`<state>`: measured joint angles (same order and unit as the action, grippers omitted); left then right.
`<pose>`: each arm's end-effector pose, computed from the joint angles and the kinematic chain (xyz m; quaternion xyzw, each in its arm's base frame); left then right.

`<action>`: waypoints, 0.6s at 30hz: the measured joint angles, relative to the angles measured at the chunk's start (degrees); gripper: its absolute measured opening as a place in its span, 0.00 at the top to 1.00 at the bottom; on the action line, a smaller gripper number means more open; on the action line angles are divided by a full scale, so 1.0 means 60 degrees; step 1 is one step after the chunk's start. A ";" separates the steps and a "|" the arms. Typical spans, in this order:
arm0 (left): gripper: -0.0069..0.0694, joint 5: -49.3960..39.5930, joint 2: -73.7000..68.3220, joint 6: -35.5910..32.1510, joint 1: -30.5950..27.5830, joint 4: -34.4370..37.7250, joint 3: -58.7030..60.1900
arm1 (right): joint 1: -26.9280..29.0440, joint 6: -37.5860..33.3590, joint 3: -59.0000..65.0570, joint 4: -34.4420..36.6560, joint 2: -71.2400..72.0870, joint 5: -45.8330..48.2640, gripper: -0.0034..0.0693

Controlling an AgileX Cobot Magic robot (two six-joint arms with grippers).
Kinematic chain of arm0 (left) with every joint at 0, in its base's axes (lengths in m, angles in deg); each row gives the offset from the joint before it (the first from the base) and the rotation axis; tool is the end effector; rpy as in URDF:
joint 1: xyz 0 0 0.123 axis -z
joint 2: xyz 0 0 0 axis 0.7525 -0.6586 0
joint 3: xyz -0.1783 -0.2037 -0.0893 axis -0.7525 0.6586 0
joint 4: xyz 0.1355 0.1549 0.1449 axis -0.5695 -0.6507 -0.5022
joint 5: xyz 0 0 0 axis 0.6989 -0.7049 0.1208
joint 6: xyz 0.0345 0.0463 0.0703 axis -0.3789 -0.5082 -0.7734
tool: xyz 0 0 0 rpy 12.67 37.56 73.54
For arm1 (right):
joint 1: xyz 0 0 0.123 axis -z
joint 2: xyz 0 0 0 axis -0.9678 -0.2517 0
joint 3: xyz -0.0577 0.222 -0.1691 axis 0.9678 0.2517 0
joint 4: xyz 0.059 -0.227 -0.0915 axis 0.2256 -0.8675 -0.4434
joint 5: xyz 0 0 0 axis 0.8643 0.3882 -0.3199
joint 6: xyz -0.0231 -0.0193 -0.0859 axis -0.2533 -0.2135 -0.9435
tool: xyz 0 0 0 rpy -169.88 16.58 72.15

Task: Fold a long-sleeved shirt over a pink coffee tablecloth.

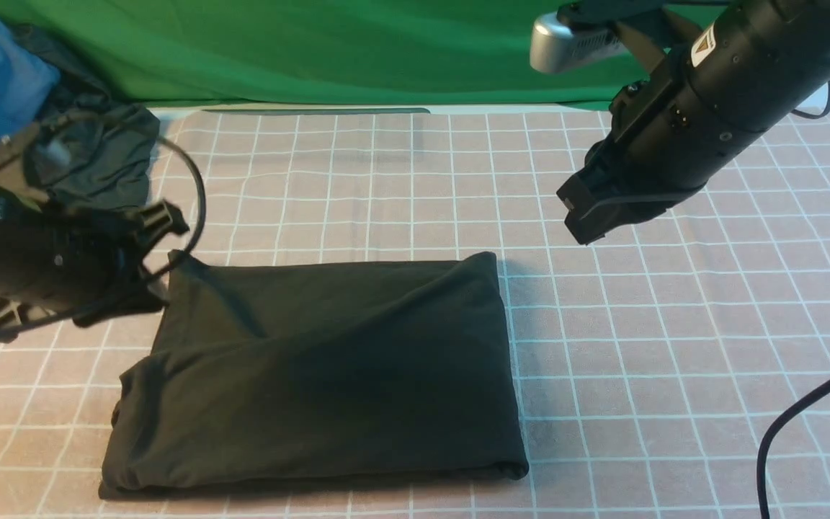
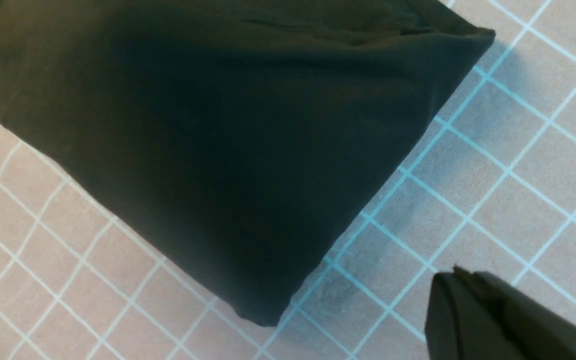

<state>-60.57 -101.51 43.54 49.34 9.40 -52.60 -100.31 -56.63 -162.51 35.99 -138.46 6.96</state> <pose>0.2591 -0.0198 0.2711 -0.2182 0.9301 -0.1635 0.2463 0.3066 0.1657 0.3332 -0.2783 0.9296 0.1490 0.1900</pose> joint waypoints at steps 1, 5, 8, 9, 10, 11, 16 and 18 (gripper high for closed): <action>0.89 -0.0052 0.0087 -0.0187 0.0000 0.0260 0.0000 | 0.0000 0.0000 0.0000 0.0000 0.0000 -0.0013 0.90; 0.89 -0.0312 0.0063 -0.0710 0.0000 0.0983 0.0000 | 0.0000 0.0000 0.0000 0.0008 0.0000 -0.0032 0.90; 0.89 -0.0309 -0.0206 -0.1148 0.0000 0.1400 0.0088 | 0.0000 0.0000 0.0000 0.0017 0.0000 -0.0078 0.90; 0.89 -0.0226 -0.0365 -0.1426 0.0037 0.1670 0.0214 | -0.0008 0.0000 0.0000 0.0028 0.0000 -0.0110 0.90; 0.89 -0.0199 -0.0390 -0.1459 0.0069 0.1750 0.0232 | -0.0008 0.0000 0.0000 0.0028 0.0000 -0.0116 0.90; 0.89 -0.0060 -0.0579 -0.1666 0.0225 0.1920 0.0349 | -0.0008 0.0000 0.0000 0.0038 0.0000 -0.0137 0.90; 0.89 0.0424 -0.1262 -0.1882 0.1354 0.2257 0.0535 | -0.0008 0.0000 0.0000 0.0082 0.0000 -0.0189 0.90; 0.89 0.0878 -0.1519 -0.1884 0.1927 0.2401 0.0546 | -0.0008 0.0000 0.0000 0.0093 0.0000 -0.0196 0.90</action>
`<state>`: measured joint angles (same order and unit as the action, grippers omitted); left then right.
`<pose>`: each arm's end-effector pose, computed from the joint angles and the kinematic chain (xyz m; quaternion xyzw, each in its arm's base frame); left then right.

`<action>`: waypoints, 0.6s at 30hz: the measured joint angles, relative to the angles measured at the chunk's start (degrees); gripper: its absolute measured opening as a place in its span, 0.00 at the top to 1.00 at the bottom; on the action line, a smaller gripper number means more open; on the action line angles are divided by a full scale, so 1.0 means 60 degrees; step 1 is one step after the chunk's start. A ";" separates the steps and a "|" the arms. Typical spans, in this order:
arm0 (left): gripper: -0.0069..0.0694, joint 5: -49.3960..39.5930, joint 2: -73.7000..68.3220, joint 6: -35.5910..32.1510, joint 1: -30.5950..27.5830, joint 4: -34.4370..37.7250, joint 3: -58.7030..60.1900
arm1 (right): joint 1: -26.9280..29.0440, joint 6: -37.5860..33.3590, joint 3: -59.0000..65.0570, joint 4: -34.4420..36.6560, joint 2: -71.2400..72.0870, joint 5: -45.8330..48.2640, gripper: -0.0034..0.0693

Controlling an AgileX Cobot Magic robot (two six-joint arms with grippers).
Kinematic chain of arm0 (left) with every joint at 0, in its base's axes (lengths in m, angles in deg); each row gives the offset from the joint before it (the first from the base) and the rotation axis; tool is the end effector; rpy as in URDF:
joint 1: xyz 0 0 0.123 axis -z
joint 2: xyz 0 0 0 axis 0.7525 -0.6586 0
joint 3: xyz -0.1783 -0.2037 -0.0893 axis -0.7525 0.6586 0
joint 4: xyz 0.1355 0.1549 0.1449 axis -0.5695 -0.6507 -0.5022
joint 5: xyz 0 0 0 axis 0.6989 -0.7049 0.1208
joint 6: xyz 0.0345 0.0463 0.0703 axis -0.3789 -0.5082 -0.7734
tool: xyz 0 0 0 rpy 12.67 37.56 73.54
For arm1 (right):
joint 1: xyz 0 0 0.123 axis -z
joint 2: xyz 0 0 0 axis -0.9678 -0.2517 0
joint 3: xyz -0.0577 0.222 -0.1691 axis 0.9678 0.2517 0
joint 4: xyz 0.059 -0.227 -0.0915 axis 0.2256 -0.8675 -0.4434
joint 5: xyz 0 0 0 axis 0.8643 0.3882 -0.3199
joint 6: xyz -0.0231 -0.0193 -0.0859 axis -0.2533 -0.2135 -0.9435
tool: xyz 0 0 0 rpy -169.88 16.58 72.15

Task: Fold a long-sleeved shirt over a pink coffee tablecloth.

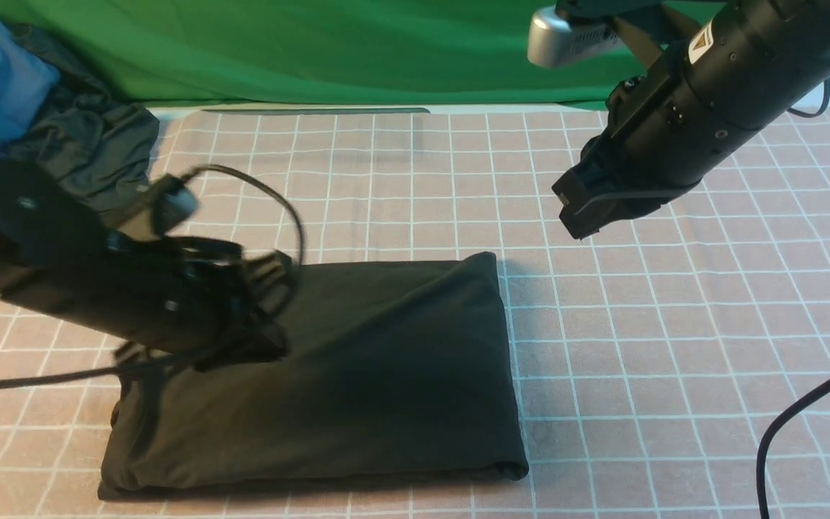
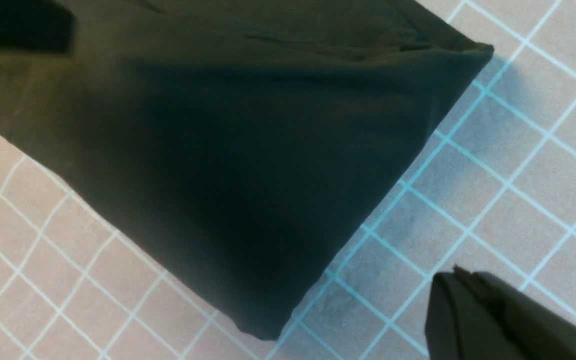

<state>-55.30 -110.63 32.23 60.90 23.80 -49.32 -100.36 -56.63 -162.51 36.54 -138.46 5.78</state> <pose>0.2672 -0.0850 0.2205 -0.1323 0.9496 -0.2278 0.1701 0.3078 0.1672 0.3342 -0.2754 0.9277 0.1544 0.1992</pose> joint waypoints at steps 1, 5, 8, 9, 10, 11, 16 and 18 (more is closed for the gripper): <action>0.89 0.0274 -0.0129 -0.0008 0.0184 0.0022 0.0000 | 0.0000 0.0000 0.0000 0.0000 0.0000 0.0000 0.90; 0.89 0.0881 -0.0754 -0.0017 0.0640 0.0063 0.0000 | 0.0000 0.0000 0.0000 0.0010 0.0000 -0.0003 0.90; 0.89 0.1063 -0.1386 -0.0017 0.0650 0.0063 0.0031 | 0.0000 0.0000 0.0000 0.0010 0.0000 -0.0012 0.90; 0.89 0.1115 -0.1644 -0.0017 0.0650 0.0063 0.0038 | 0.0000 0.0000 0.0000 0.0010 0.0000 -0.0014 0.90; 0.89 0.1140 -0.1742 -0.0017 0.0650 0.0063 0.0038 | 0.0000 0.0000 0.0000 0.0010 0.0000 -0.0022 0.90; 0.89 0.1222 -0.2043 -0.0017 0.0650 0.0098 0.0038 | 0.0000 0.0000 0.0000 0.0010 0.0000 -0.0032 0.90; 0.89 0.1187 -0.1932 -0.0183 0.0650 0.0130 -0.0037 | 0.0000 0.0000 0.0000 0.0000 0.0000 0.0091 0.90; 0.89 0.1045 -0.1489 -0.0207 0.0650 0.0066 -0.0130 | 0.0000 0.0000 0.0000 -0.0029 0.0000 0.0247 0.90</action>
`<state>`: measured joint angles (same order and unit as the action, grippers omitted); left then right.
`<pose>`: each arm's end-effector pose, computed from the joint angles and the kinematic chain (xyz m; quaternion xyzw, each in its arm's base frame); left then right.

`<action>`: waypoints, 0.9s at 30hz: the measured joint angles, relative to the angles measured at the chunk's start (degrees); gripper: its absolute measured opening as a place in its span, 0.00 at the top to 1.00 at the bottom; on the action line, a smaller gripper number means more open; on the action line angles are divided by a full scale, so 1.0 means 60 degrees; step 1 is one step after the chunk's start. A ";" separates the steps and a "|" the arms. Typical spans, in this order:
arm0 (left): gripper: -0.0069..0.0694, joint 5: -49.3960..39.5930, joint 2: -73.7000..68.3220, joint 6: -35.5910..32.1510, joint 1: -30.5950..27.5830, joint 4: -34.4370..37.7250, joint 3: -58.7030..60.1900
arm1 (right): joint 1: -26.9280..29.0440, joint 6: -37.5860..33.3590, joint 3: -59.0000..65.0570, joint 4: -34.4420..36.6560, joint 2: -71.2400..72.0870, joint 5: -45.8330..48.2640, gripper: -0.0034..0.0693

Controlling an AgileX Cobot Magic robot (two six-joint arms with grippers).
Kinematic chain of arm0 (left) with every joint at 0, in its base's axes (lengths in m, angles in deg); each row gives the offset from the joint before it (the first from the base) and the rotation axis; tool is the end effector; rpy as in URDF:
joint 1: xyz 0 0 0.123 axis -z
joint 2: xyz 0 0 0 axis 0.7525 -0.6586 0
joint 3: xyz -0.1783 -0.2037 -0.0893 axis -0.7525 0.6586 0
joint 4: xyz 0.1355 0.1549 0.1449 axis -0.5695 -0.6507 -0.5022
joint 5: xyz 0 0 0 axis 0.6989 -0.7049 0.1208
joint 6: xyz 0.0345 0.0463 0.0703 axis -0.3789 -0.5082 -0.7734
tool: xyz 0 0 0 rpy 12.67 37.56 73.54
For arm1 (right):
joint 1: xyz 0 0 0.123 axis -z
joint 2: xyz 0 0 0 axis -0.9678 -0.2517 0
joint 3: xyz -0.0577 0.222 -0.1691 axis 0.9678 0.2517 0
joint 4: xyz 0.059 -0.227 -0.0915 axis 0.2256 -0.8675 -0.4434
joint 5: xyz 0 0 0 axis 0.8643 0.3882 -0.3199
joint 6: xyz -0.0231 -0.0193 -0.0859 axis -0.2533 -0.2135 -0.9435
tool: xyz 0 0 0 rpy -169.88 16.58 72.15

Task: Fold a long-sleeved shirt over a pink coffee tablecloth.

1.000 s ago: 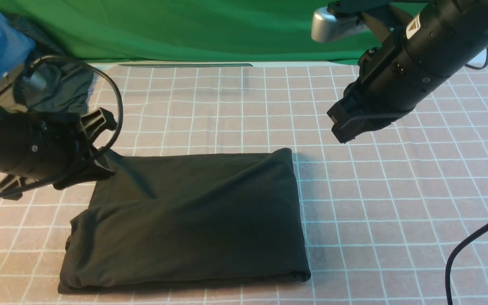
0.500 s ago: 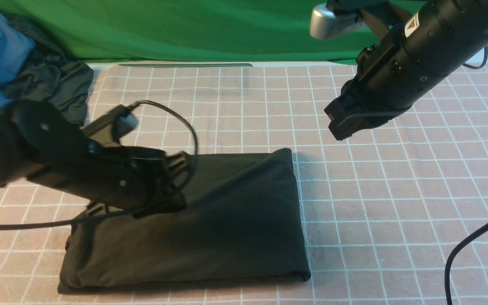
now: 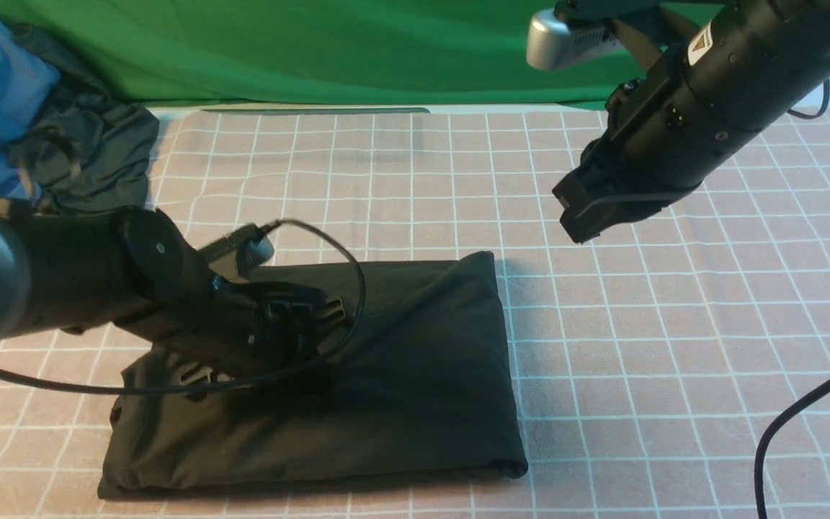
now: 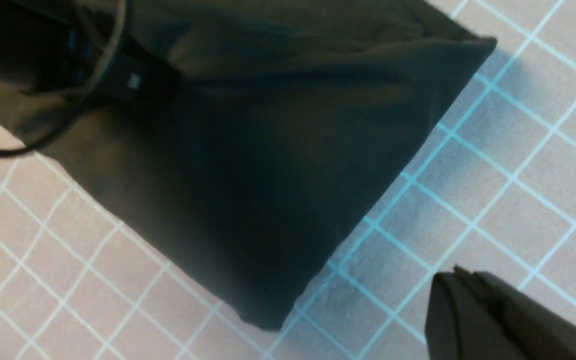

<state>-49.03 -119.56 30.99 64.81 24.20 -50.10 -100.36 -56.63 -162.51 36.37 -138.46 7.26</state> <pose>0.2846 -0.1054 0.1817 -0.1153 0.9595 -0.2063 0.1533 0.3058 0.1663 0.3332 -0.2783 0.9298 0.1521 0.1869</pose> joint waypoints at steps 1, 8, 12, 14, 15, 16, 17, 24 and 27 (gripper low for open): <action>0.89 -0.0024 0.0281 -0.0009 0.0000 -0.0033 -0.0075 | 0.0000 0.0000 0.0000 -0.0034 0.0000 0.0135 0.90; 0.89 -0.0301 0.3377 0.0253 -0.0142 -0.0692 -0.0326 | 0.0000 0.0404 0.0000 -0.0055 -0.0035 0.0491 0.68; 0.89 -0.0981 0.4694 0.0814 -0.0297 -0.1496 -0.0326 | 0.0000 0.0604 0.0000 -0.0046 -0.0467 0.0461 0.37; 0.89 -0.1361 0.5165 0.1004 -0.0297 -0.1777 -0.0326 | 0.0000 0.0679 0.0000 -0.0046 -0.0797 0.0301 0.24; 0.89 -0.1563 0.5399 0.1026 -0.0297 -0.1839 -0.0326 | 0.0000 0.0732 0.0000 -0.0046 -0.1032 0.0183 0.18; 0.89 -0.1708 0.5575 0.1042 -0.0297 -0.1875 -0.0316 | -0.0029 0.0755 0.0000 -0.0034 -0.1274 0.0032 0.13; 0.89 -0.1933 0.5849 0.1042 -0.0297 -0.1893 -0.0316 | -0.0052 0.0755 0.0000 -0.0034 -0.1571 -0.0162 0.10; 0.89 -0.2492 0.6565 0.1180 -0.0297 -0.1986 -0.0316 | -0.0336 0.0766 0.0000 0.0270 -0.3060 -0.1300 0.07; 0.89 -0.2691 0.6588 0.1191 -0.0297 -0.1994 -0.0316 | -0.0413 0.0700 0.0000 0.0716 -0.3553 -0.1591 0.07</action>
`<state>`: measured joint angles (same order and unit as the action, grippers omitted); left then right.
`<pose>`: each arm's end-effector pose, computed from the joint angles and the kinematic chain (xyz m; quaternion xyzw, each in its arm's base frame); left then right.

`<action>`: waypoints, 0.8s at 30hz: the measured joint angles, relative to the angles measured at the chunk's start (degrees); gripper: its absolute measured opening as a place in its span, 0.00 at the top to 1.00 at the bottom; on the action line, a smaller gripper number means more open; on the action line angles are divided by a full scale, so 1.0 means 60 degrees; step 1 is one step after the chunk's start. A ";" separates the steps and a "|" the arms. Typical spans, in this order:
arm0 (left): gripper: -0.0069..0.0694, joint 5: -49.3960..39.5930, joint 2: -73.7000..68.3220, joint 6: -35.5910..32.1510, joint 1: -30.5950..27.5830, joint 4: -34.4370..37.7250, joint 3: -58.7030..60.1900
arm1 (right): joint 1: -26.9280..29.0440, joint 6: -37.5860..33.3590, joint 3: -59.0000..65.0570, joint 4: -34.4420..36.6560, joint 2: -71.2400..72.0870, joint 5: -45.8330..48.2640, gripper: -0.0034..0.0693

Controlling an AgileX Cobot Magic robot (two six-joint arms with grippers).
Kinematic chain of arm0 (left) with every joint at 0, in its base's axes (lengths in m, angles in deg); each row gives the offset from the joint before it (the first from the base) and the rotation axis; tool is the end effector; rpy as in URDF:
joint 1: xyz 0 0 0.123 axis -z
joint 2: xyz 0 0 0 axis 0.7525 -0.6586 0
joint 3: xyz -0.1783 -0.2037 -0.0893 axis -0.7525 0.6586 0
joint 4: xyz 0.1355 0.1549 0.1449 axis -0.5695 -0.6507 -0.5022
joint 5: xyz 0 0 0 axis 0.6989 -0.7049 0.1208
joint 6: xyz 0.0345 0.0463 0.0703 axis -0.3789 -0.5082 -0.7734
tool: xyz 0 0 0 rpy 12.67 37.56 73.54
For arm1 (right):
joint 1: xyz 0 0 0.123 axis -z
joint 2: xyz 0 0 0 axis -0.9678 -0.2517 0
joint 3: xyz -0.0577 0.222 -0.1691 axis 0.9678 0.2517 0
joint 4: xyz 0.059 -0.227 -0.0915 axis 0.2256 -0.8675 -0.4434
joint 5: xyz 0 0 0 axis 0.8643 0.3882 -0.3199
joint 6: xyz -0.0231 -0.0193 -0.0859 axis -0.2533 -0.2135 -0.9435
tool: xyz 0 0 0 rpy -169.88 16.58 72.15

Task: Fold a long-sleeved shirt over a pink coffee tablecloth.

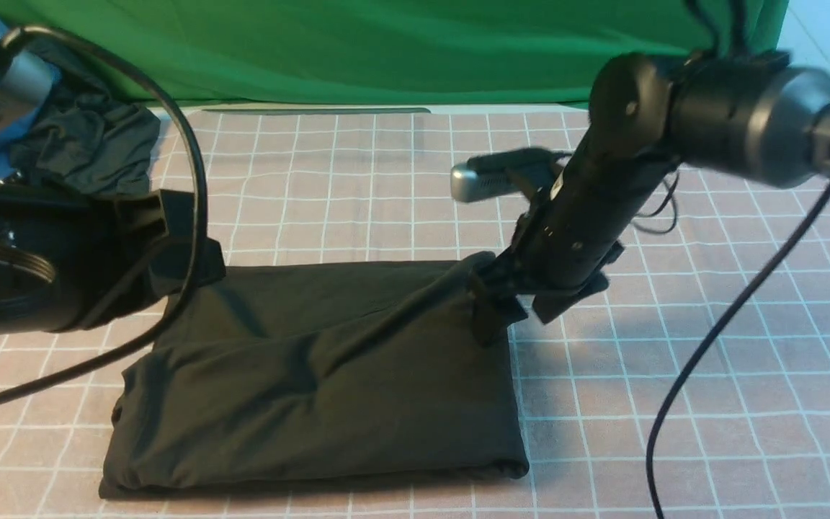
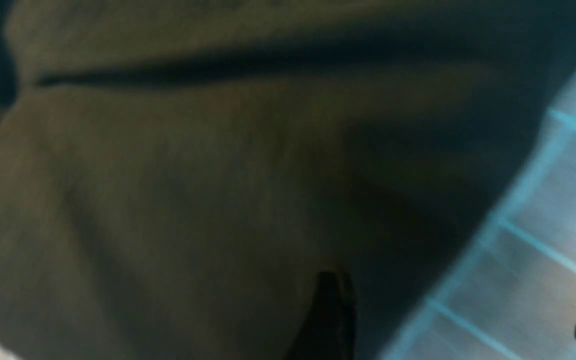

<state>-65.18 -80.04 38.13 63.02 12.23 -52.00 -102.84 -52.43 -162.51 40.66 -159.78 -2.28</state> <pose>0.1711 -0.0660 0.3480 -0.0417 0.9017 -0.2470 0.3524 0.3574 0.2137 0.1956 -0.2181 0.9591 0.1642 0.0748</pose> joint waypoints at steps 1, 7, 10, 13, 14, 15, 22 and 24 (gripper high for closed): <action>0.89 -0.0063 0.0000 0.0006 0.0000 0.0001 0.0000 | -0.0014 -0.0123 0.0000 0.0142 -0.0091 -0.0052 0.07; 0.89 -0.0350 0.0000 0.0326 0.0000 0.0059 0.0006 | -0.0207 -0.0330 0.0000 0.0586 -0.0518 -0.0199 0.12; 0.89 -0.0374 0.0000 0.0350 0.0000 0.0169 0.0006 | -0.0221 -0.0338 0.0000 0.0610 -0.0805 -0.0209 0.17; 0.89 -0.0382 0.0000 0.0350 0.0000 0.0167 0.0006 | -0.0221 -0.0461 0.0000 0.0652 -0.0806 -0.0328 0.25; 0.89 -0.0382 0.0000 0.0350 0.0000 0.0167 0.0006 | -0.0221 -0.0564 0.0000 0.0653 -0.0814 -0.0397 0.34; 0.89 -0.0382 0.0000 0.0350 0.0000 0.0167 0.0006 | -0.0221 -0.0630 0.0000 0.0663 -0.0827 -0.0423 0.42; 0.89 -0.0373 0.0000 0.0350 0.0000 0.0167 0.0006 | 0.0109 -0.0869 -0.0319 0.0660 -0.0855 0.0449 0.76; 0.89 -0.0373 0.0000 0.0350 0.0000 0.0167 0.0006 | 0.0328 -0.0749 -0.0392 0.0472 -0.0843 0.0831 0.76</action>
<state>-67.42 -80.04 40.24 63.02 13.23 -51.96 -100.87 -56.93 -164.86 43.50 -164.84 2.70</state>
